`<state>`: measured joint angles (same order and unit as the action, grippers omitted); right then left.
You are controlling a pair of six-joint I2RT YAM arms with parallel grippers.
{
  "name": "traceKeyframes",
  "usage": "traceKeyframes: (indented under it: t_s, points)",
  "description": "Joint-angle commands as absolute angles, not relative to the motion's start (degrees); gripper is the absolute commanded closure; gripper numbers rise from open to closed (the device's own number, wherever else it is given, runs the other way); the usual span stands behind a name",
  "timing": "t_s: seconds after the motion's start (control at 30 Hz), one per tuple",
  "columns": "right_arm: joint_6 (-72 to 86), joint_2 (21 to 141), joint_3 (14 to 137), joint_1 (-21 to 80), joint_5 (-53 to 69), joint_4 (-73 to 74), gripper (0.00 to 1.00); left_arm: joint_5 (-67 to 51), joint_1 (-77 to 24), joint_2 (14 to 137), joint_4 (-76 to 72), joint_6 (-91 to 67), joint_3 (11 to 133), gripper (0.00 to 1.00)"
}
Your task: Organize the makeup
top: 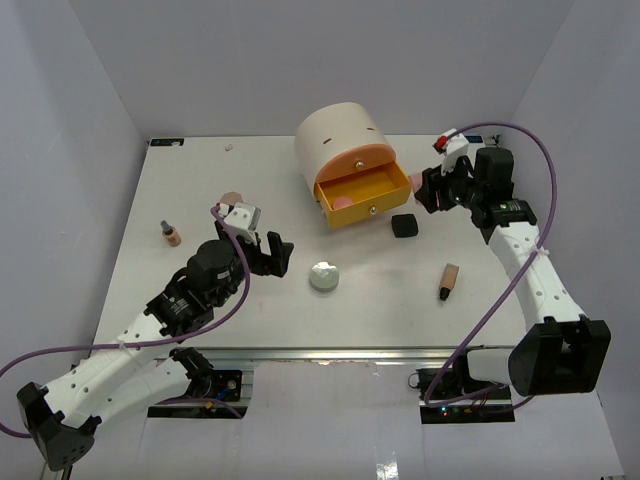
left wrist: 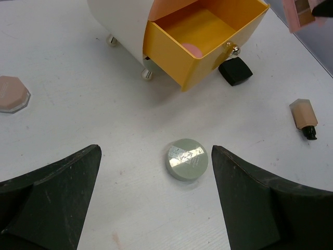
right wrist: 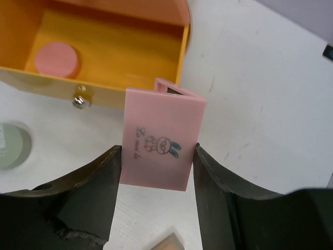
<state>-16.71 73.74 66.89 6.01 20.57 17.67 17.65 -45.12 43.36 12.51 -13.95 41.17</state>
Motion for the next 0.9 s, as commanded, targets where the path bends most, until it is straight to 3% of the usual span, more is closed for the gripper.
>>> traceKeyframes:
  t_s: [0.0, 0.43, 0.87]
  points:
    - [-15.2, 76.1, 73.3, 7.1, 27.2, 18.2, 0.91, 16.8, -44.9, 43.4, 11.3, -13.3, 40.6, 0.02]
    - [-9.0, 82.4, 80.1, 10.6, 34.6, 18.2, 0.90, 16.1, -45.0, 43.9, 11.1, -13.1, 40.5, 0.02]
    - [-6.4, 92.0, 85.3, 13.4, 31.6, 18.4, 0.87, 15.9, -44.9, 44.0, 11.0, -12.9, 40.4, 0.02]
